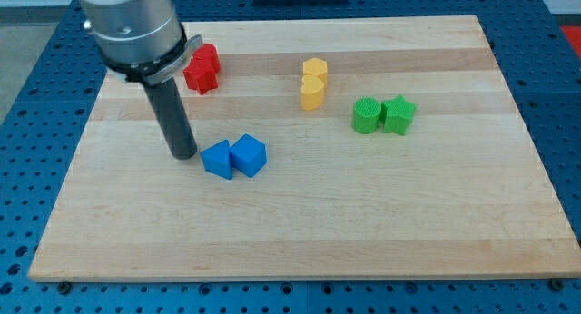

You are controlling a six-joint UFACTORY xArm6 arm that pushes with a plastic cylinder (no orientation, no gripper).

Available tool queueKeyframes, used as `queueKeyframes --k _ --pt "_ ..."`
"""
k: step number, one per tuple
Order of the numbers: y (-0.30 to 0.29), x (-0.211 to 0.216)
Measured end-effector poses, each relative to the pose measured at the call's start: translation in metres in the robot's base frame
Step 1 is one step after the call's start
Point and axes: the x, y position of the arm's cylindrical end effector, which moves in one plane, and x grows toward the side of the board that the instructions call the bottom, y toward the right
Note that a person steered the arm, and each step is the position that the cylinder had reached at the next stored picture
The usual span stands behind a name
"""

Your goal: Move the red star along with red circle towards left

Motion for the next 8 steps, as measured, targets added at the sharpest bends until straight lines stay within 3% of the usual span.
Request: queueKeyframes --k 3,8 --pt "0.046 0.02" --pt "0.09 0.018"
